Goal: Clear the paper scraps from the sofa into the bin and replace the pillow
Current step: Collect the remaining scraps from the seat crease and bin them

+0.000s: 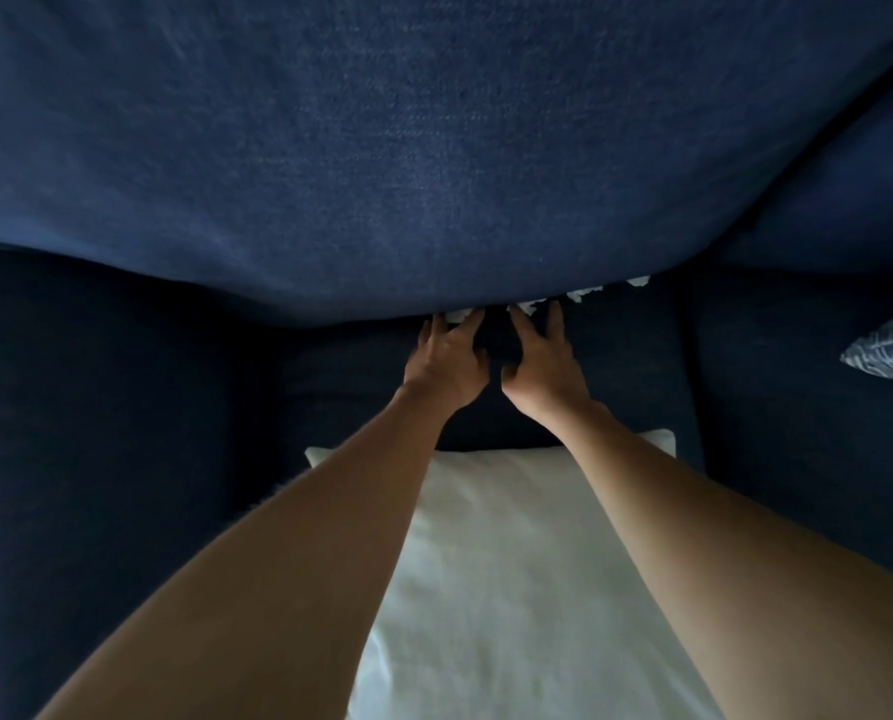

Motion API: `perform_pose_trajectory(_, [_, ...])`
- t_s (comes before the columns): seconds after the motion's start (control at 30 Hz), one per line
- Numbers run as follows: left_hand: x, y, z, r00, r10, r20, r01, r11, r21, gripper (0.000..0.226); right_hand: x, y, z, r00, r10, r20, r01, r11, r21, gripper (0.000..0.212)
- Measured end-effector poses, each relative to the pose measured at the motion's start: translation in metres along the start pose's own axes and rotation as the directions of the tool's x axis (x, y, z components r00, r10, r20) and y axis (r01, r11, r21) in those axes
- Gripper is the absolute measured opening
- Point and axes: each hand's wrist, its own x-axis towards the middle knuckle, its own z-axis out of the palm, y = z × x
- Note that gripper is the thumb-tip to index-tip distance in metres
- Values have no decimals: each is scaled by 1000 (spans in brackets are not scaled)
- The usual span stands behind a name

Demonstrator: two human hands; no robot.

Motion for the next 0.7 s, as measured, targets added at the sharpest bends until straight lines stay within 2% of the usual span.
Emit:
perform_pose_trajectory(0.13, [13, -2, 1, 999, -28, 34, 28, 1000, 1, 62, 16, 3, -2, 999, -14, 42, 15, 1000, -12, 78])
perform_pose_trajectory(0.27, [17, 2, 1, 997, -50, 54, 46, 996, 72, 64, 30, 5, -4, 999, 7, 53, 0, 991, -135, 78])
perform_pose_trajectory(0.53, [11, 5, -5, 998, -48, -45, 53, 993, 108, 51, 32, 6, 0, 999, -44, -29, 37, 977, -210, 65])
perform_pose_trajectory(0.6, [1, 7, -6, 997, -23, -76, 29, 996, 81, 48, 24, 7, 0, 996, -72, -48, 62, 980, -190, 57])
perform_pose_trajectory(0.7, [-20, 11, -8, 988, -36, -152, 37, 999, 3, 37, 4, 4, -3, 989, -68, -129, 60, 996, -65, 42])
